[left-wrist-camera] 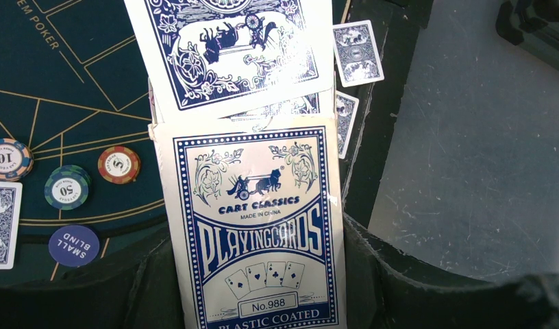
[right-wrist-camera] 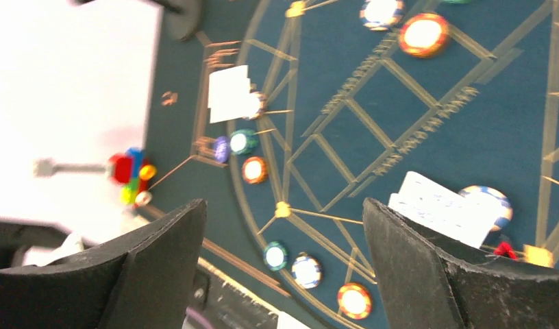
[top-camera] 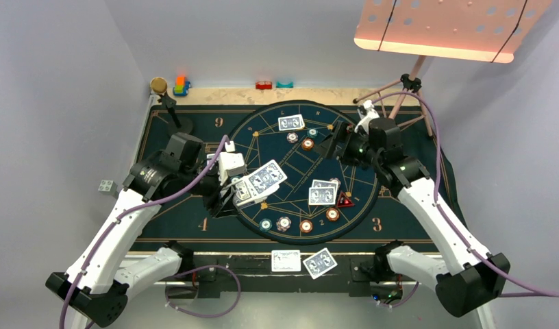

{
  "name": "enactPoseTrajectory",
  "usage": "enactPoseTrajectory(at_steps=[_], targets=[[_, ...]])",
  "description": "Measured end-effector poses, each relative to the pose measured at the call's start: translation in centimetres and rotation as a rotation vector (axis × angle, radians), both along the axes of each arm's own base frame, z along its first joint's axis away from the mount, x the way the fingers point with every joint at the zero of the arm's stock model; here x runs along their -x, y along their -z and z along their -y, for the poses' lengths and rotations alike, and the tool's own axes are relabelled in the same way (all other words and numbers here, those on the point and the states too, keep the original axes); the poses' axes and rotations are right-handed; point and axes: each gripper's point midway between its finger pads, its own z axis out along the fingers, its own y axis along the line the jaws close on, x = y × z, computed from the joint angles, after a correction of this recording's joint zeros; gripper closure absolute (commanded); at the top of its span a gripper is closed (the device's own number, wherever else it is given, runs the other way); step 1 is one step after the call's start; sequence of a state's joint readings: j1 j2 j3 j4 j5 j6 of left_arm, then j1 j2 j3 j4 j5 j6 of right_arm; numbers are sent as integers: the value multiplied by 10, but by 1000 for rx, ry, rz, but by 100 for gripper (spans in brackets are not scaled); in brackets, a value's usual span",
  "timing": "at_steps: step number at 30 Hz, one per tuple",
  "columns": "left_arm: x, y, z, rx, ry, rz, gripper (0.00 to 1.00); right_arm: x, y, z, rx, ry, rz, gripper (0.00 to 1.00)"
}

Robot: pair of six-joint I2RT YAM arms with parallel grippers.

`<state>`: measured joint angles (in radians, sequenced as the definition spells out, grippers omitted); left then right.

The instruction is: Distribute texas hold em gaming equipment

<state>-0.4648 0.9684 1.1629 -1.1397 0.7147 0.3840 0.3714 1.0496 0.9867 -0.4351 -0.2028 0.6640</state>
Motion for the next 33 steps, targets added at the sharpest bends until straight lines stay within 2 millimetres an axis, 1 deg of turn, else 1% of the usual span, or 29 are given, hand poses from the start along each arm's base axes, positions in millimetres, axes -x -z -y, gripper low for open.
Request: enactPoseTrajectory(at_steps=[2, 6, 9, 13, 19, 23, 28, 29, 30, 31, 33], targets=[[0, 0, 0, 0, 0, 0, 100, 7, -20, -20, -47, -92, 35, 9], [0, 0, 0, 0, 0, 1, 100, 30, -51, -66, -121, -284, 84, 7], [0, 0, 0, 0, 0, 1, 100, 44, -64, -93, -167, -389, 100, 6], [0, 0, 0, 0, 0, 0, 100, 55, -61, -116, -187, -466, 80, 4], [0, 0, 0, 0, 0, 0, 100, 73, -44, -149, -181, -561, 20, 3], [0, 0, 0, 0, 0, 0, 100, 83, -34, -162, -176, -597, -12, 2], [0, 0, 0, 0, 0, 1, 100, 87, -35, -168, -184, -614, -9, 2], [0, 0, 0, 0, 0, 1, 100, 88, -36, -169, -186, -615, -8, 3], [0, 0, 0, 0, 0, 1, 100, 87, -36, -169, -186, -613, -8, 7], [0, 0, 0, 0, 0, 1, 100, 87, -36, -169, -187, -613, -7, 10], [0, 0, 0, -1, -1, 1, 100, 87, -36, -169, -187, -611, -9, 18]])
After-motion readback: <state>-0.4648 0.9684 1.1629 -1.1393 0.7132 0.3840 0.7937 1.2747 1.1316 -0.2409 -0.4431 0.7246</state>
